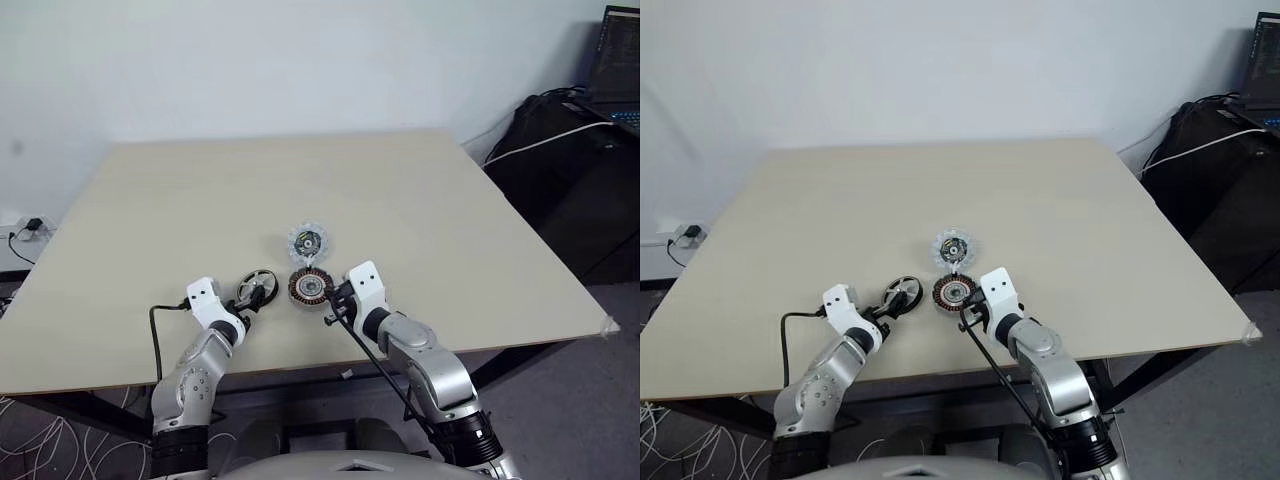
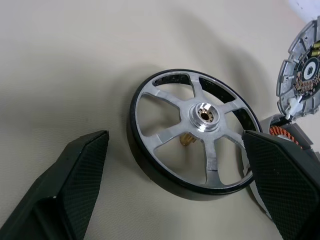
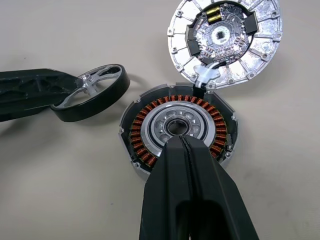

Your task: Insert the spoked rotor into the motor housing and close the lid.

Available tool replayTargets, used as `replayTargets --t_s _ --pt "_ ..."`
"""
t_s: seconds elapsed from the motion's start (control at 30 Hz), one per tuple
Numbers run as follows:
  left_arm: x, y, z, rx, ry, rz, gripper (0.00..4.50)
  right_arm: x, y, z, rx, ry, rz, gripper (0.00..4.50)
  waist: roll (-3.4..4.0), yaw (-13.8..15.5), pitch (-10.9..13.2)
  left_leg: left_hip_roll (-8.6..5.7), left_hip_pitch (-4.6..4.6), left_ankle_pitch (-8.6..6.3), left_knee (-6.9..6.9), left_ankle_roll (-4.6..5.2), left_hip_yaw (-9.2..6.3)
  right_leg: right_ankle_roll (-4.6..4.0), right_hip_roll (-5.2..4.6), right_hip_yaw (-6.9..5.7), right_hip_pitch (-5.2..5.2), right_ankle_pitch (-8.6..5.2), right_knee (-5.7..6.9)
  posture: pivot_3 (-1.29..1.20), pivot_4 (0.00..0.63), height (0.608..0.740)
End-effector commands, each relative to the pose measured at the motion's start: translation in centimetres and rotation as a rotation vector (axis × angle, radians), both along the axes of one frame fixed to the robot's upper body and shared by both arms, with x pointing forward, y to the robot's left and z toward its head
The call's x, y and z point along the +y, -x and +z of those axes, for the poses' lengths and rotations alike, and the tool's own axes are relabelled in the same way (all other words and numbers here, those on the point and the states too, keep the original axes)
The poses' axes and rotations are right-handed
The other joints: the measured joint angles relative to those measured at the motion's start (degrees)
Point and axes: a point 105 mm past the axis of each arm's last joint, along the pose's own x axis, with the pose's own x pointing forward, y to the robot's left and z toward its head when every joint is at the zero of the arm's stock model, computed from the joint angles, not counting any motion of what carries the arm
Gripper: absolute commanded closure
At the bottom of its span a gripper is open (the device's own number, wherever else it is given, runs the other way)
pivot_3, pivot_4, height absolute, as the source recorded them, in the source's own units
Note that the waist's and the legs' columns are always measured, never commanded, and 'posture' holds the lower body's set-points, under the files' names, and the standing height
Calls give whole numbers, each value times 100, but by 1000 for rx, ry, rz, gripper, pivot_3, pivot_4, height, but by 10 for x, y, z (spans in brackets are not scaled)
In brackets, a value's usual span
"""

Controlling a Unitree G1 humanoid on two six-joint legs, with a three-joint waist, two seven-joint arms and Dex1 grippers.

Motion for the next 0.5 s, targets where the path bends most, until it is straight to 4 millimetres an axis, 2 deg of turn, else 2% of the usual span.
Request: replayTargets --t_s 0.03,0.23,0.5 --pt "-15 -2 11 -36 48 -67 0 1 -3 15 -48 -28 -2 4486 0 3 0 0 0 0 0 -1 0 0 0 0 0 0 0 0 0 740" --pt "-24 -1 20 -70 105 -111 0 2 -4 14 -46 -28 3 4486 0 0 0 0 0 -2 0 -3 0 0 -1 0 0 0 0 0 0 740" --pt "-20 -5 26 -111 122 -76 0 1 -3 12 -41 -24 0 4486 -1 -5 1 1 0 -2 0 -3 0 0 0 1 -2 0 0 0 0 740"
